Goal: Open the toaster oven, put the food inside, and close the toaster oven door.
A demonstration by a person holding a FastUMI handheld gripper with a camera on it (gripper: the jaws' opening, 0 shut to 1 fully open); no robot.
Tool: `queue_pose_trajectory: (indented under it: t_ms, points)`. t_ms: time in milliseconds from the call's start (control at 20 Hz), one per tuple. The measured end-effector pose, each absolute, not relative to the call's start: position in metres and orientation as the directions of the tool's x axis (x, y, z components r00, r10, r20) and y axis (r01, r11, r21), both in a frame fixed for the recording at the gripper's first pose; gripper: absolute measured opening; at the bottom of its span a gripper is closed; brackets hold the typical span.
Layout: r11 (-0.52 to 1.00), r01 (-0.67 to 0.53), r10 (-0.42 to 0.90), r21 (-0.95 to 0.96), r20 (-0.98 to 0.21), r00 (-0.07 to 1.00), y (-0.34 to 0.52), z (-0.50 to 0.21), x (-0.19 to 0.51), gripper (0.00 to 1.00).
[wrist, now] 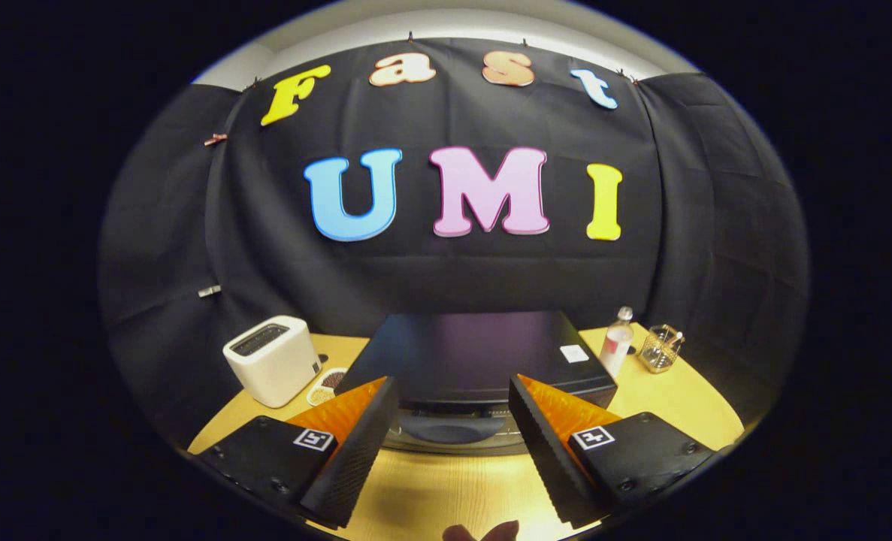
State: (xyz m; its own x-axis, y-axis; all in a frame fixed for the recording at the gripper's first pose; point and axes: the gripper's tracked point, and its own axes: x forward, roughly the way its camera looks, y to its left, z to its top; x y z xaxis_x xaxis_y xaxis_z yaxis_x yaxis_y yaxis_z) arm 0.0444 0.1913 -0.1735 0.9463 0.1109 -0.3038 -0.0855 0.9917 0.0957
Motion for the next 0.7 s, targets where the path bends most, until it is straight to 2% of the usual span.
queue_pose_trajectory:
  t_ms: [500,700]
  points:
    - [0.997,-0.057,0.074,0.051,-0.429,0.9,0.196,-0.238,0.082,0.98]
    - [0.997,-0.049,0.072,0.064,-0.414,0.908,0.196,-0.241,0.085,0.99]
